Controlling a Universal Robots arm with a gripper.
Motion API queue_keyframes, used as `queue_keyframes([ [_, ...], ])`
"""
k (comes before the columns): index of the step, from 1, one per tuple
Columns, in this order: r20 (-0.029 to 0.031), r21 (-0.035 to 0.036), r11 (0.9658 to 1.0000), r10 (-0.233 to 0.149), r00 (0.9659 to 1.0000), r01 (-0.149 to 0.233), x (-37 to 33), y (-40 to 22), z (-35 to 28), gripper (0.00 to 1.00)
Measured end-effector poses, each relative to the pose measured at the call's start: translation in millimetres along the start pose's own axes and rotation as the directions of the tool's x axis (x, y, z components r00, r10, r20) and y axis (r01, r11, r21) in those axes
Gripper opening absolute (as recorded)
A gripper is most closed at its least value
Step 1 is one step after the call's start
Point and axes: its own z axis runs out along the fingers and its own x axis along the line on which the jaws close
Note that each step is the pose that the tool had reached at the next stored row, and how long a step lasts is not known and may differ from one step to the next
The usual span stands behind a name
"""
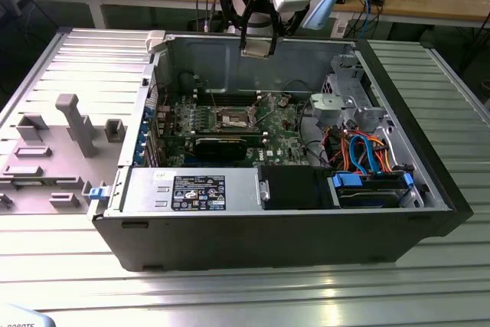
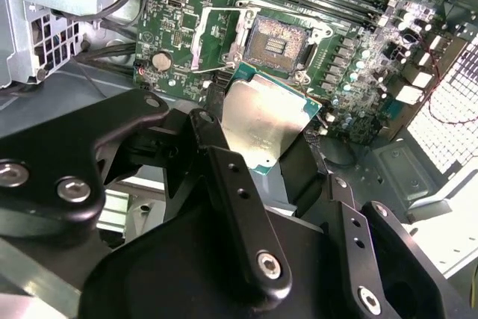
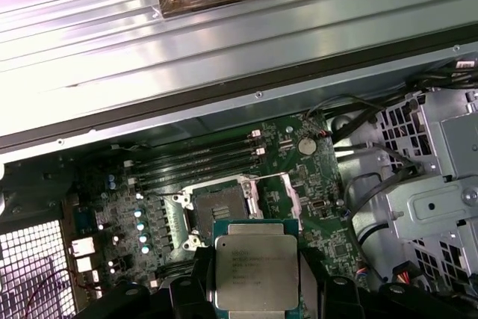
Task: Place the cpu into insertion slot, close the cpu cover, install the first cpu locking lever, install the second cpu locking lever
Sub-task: 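Place the cpu into insertion slot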
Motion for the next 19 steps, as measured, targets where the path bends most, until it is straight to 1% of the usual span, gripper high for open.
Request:
queue_keyframes([
  [6, 0.0027, -0.0007, 0.9995, 0.032, 0.9995, -0.032, 0.0, 0.0, 0.0, 0.55],
  [13, 0.0038, -0.001, 0.999, 0.044, 0.999, -0.044, 0.0, 0.0, 0.0, 0.55],
  [19, 0.004, -0.001, 0.9989, 0.047, 0.9989, -0.047, 0.0, 0.0, 0.0, 0.55],
])
